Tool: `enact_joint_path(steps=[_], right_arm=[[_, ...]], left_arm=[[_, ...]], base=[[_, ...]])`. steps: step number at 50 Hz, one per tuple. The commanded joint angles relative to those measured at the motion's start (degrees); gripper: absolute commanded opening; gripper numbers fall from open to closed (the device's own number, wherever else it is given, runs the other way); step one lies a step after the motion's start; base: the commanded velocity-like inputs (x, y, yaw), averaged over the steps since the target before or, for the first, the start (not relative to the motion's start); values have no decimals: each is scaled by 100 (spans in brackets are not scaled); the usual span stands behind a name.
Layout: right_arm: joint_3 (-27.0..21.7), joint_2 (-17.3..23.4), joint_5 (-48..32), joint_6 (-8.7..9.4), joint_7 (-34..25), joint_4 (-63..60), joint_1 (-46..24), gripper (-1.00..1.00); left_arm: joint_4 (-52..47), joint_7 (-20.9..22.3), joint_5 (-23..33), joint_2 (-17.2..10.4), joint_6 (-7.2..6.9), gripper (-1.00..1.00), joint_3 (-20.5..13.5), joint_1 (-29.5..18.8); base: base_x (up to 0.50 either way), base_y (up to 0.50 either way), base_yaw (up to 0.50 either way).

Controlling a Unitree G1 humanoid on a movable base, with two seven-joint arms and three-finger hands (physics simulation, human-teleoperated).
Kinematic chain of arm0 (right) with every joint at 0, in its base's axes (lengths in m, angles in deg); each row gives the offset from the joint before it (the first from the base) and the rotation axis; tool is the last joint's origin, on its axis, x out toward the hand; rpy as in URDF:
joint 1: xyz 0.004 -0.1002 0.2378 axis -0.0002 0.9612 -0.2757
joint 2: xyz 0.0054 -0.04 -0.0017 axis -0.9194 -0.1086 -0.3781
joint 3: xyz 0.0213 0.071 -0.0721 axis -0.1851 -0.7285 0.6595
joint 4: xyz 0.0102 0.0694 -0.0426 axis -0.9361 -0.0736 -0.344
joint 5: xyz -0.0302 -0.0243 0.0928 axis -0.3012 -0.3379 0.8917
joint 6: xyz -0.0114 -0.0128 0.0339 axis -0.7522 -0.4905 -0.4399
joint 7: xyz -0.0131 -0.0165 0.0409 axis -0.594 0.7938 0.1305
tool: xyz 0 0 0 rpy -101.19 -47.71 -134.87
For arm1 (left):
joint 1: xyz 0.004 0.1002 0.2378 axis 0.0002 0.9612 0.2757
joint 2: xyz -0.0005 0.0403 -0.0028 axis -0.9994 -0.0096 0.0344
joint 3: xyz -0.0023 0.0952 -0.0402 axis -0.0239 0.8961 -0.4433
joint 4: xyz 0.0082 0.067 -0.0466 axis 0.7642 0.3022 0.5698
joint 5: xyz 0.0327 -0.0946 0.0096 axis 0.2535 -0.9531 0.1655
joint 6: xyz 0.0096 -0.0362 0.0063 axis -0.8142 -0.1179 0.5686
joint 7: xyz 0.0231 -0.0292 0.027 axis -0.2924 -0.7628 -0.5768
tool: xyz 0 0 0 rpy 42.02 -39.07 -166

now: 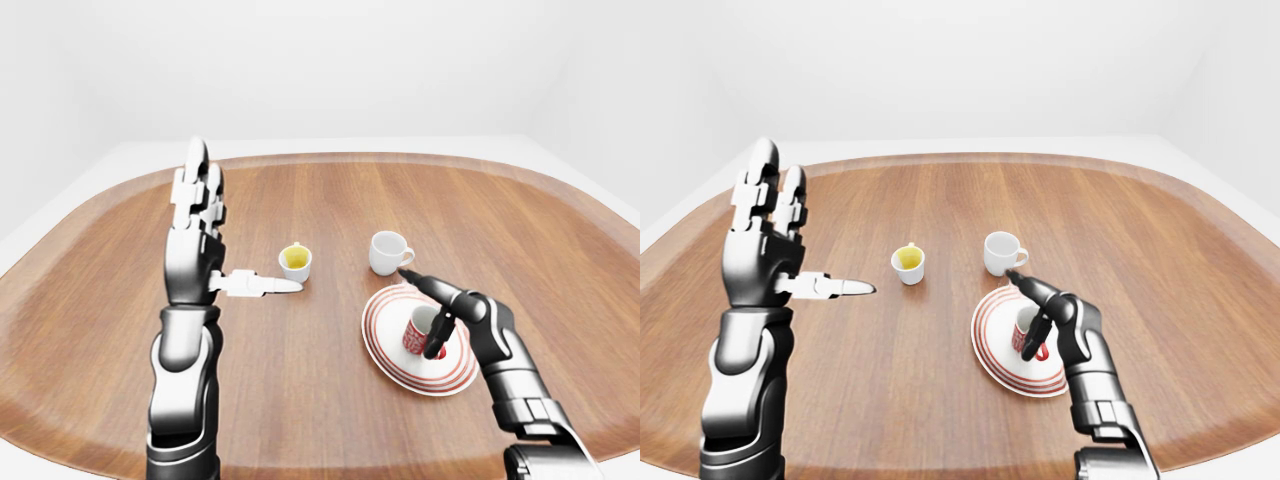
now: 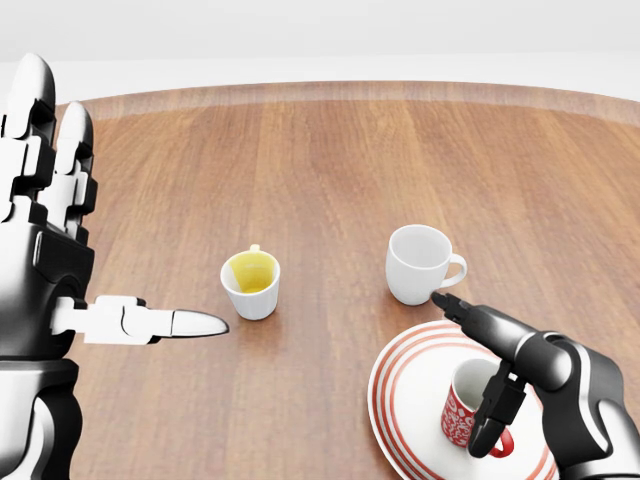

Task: Pick up the red mug and put it on the plate

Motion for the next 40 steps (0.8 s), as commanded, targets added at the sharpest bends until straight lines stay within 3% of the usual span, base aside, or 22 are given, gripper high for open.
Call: enact_joint_path(steps=[1,9,18,26,40], right_arm=[[-109,27,97,0,0,-534,-176,100],[-305,241,210,0,0,-1693,-987,100],[-655,709,1131,0,0,-2359,-2550,100],[-747,1095,1819,0,0,-2952,-3318,100],[-686,1437,2728,0,6,-3531,-3624,100]], left_arm=[[-128,-6,3,-15,0,100,1,-76],[-430,1,48,-73,0,100,-3,-291],[-771,54,125,-155,0,100,-19,-685],[-1157,23,122,-262,0,100,-32,-1128],[-1451,26,131,-298,0,100,-29,-1361]], base=[[0,0,0],[0,0,0],[0,0,0],[0,0,0],[0,0,0]])
